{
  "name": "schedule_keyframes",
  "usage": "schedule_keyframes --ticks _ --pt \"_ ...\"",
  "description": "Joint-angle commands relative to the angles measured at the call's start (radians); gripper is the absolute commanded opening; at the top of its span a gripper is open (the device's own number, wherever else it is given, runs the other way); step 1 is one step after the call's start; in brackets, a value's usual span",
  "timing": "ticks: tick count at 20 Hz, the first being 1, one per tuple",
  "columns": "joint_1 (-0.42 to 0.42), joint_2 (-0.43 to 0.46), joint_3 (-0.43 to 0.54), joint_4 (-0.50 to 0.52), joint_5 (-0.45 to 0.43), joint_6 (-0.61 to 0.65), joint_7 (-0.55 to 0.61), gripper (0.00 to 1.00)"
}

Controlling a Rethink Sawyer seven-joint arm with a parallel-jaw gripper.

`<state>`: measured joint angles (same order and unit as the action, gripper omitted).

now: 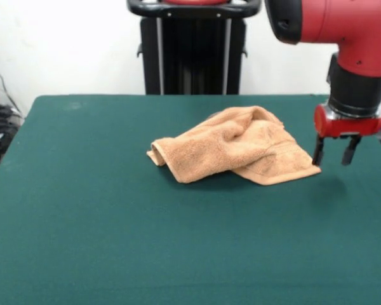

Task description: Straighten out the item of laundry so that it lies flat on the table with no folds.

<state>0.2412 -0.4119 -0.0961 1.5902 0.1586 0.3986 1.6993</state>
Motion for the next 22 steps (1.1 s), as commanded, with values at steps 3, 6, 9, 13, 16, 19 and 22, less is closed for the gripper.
schedule_keyframes --ticks 3,6,9,13,16,19,22 --pt "0.000 0.134 0.030 -0.077 0.041 -0.020 0.214 1.00" --pt "0.000 0.135 0.033 -0.081 0.041 -0.012 0.215 1.00" --pt "0.004 0.146 0.029 -0.107 0.045 0.002 0.216 1.00" --pt "0.005 0.164 0.028 -0.144 0.047 0.013 0.213 1.00" --pt "0.004 0.155 0.026 -0.147 0.046 0.029 0.213 1.00" --pt "0.003 0.135 0.024 -0.129 0.042 0.039 0.214 1.00" --pt "0.000 0.116 0.033 -0.078 0.039 0.019 0.220 1.00"
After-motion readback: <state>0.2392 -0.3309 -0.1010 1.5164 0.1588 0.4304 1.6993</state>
